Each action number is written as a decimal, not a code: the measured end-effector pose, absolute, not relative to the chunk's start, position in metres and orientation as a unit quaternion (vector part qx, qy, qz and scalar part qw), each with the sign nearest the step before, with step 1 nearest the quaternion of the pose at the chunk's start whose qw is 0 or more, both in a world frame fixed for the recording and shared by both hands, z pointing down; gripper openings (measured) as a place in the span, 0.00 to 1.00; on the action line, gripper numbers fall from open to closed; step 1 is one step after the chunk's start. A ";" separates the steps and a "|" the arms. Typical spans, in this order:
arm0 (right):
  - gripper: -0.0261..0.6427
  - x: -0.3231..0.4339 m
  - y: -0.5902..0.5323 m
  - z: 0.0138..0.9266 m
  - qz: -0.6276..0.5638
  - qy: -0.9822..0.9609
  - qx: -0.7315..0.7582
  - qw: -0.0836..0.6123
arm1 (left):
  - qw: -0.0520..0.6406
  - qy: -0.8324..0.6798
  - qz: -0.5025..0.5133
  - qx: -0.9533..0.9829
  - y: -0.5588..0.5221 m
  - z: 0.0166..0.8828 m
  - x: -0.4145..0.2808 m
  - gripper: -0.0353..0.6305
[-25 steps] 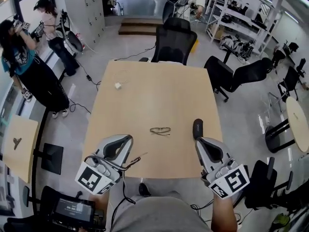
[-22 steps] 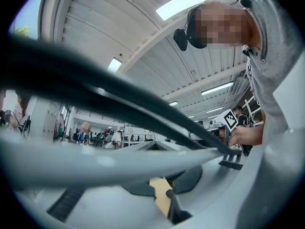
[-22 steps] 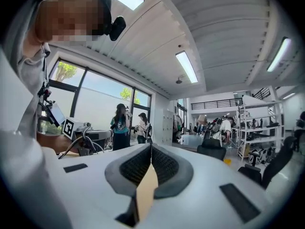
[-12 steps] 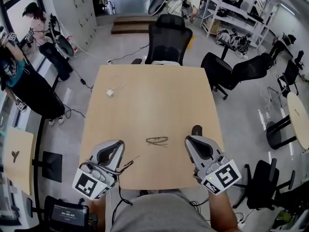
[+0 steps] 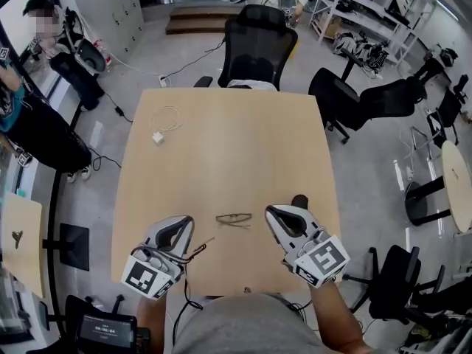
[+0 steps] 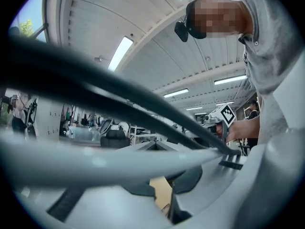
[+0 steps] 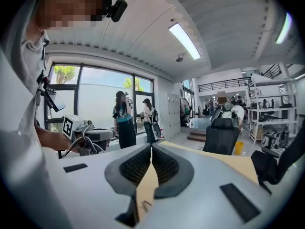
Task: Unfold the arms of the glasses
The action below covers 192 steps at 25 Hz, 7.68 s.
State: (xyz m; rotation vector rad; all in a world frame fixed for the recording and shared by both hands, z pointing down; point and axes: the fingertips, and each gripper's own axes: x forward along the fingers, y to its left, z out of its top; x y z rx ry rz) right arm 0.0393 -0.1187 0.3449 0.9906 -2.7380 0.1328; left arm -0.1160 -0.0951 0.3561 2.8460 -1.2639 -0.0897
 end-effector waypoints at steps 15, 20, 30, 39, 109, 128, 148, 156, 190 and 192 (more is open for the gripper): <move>0.05 0.046 -0.161 0.546 0.183 -0.901 0.290 0.266 | 0.167 -0.343 0.088 0.920 -0.141 0.549 -0.048 0.06; 0.05 0.043 -0.163 0.609 0.227 -0.882 0.274 0.309 | 0.209 -0.310 0.122 0.919 -0.142 0.602 -0.022 0.06; 0.05 0.044 -0.155 0.702 0.289 -0.842 0.257 0.376 | 0.216 -0.233 0.214 0.924 -0.138 0.678 0.027 0.06; 0.05 0.040 -0.160 0.718 0.333 -0.832 0.253 0.365 | 0.182 -0.163 0.339 0.909 -0.124 0.725 0.050 0.06; 0.05 0.031 -0.182 0.741 0.456 -0.757 0.281 0.374 | 0.118 -0.061 0.463 0.876 -0.086 0.730 0.009 0.07; 0.05 0.032 -0.189 0.741 0.457 -0.757 0.282 0.373 | 0.205 -0.025 0.469 0.859 -0.071 0.747 -0.005 0.07; 0.06 -0.028 -0.172 0.711 0.344 -0.853 0.185 0.346 | 0.247 -0.044 0.403 0.880 -0.075 0.751 -0.034 0.06; 0.06 -0.061 -0.151 0.732 0.177 -0.875 0.102 0.439 | 0.255 -0.049 0.395 0.881 -0.075 0.750 -0.032 0.06; 0.06 -0.050 -0.129 0.739 -0.076 -0.843 0.034 0.532 | 0.259 -0.051 0.390 0.882 -0.071 0.748 -0.029 0.06; 0.06 -0.046 -0.125 0.739 -0.085 -0.841 0.020 0.533 | 0.262 -0.050 0.389 0.882 -0.072 0.748 -0.029 0.06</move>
